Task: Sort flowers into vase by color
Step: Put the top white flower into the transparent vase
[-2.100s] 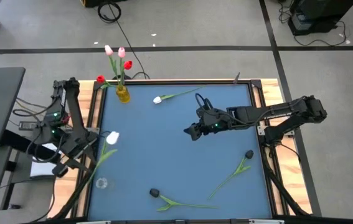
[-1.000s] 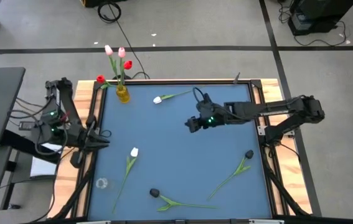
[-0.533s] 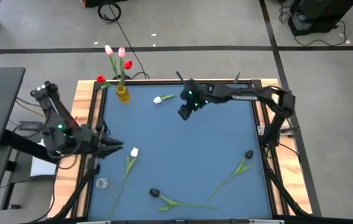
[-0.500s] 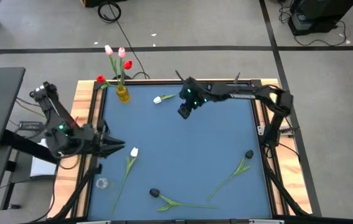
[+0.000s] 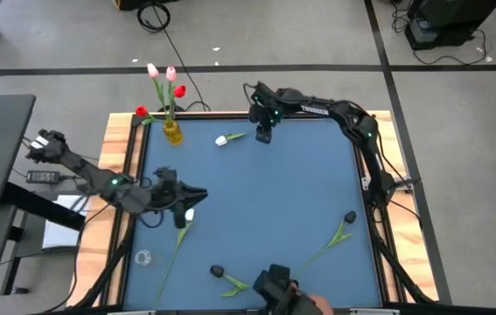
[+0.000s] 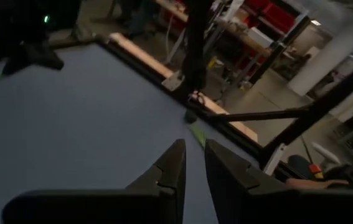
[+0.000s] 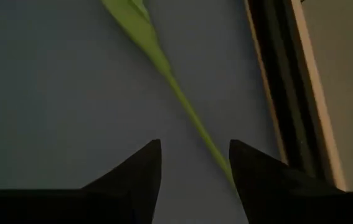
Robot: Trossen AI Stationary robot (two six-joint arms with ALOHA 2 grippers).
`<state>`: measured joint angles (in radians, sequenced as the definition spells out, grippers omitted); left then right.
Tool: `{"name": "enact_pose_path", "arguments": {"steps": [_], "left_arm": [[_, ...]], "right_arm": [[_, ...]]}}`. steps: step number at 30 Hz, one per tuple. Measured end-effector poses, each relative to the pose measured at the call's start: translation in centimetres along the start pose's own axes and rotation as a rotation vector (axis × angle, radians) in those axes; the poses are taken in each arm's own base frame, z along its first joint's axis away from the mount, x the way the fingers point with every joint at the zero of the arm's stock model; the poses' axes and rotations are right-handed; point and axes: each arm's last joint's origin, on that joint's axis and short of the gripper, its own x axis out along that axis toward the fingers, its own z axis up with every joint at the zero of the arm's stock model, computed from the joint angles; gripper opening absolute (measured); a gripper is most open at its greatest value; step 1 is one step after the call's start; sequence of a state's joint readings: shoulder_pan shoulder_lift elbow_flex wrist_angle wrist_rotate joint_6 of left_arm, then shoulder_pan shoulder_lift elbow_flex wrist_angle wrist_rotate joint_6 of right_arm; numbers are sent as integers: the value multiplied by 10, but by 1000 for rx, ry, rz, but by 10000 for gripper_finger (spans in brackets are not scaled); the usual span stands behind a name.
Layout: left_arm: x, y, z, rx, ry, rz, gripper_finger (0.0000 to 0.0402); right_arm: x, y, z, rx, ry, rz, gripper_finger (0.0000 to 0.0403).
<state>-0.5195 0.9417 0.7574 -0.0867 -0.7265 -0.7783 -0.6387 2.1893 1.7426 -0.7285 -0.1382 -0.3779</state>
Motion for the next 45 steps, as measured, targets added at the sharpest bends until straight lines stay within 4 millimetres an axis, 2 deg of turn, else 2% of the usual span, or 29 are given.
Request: {"name": "enact_pose_path", "arguments": {"steps": [6, 11, 16, 19, 23, 26, 31, 35, 39, 45], "left_arm": [[22, 11, -2, -90, 27, 65, 67], [35, 23, 2, -199, 0, 150, 67], [44, 33, 8, -214, 31, 164, 67], [47, 42, 10, -213, 58, 191, 67], [49, 50, 11, -211, 101, 218, 68], [50, 54, 9, -205, 149, 233, 84], [50, 55, 6, -191, 200, 231, 161], [48, 60, 3, -141, 240, 272, 214], [47, 62, 2, -135, 251, 291, 224], [48, 61, 3, -111, 234, 282, 209]], "right_arm": [[18, -18, -8, -90, 71, -25, 180], [30, -29, -16, -93, 105, -45, 172], [31, -38, -20, -82, 101, -43, 158], [33, -40, -23, -72, 106, -22, 131], [33, -38, -24, -61, 113, 3, 63], [33, -34, -23, -53, 122, 12, 14], [33, -25, -21, 25, 139, 27, 10], [30, -17, -21, 189, 124, 145, 5], [24, -7, -13, 330, 64, 293, 3], [-10, 8, 7, 366, -59, 354, 2]]}}
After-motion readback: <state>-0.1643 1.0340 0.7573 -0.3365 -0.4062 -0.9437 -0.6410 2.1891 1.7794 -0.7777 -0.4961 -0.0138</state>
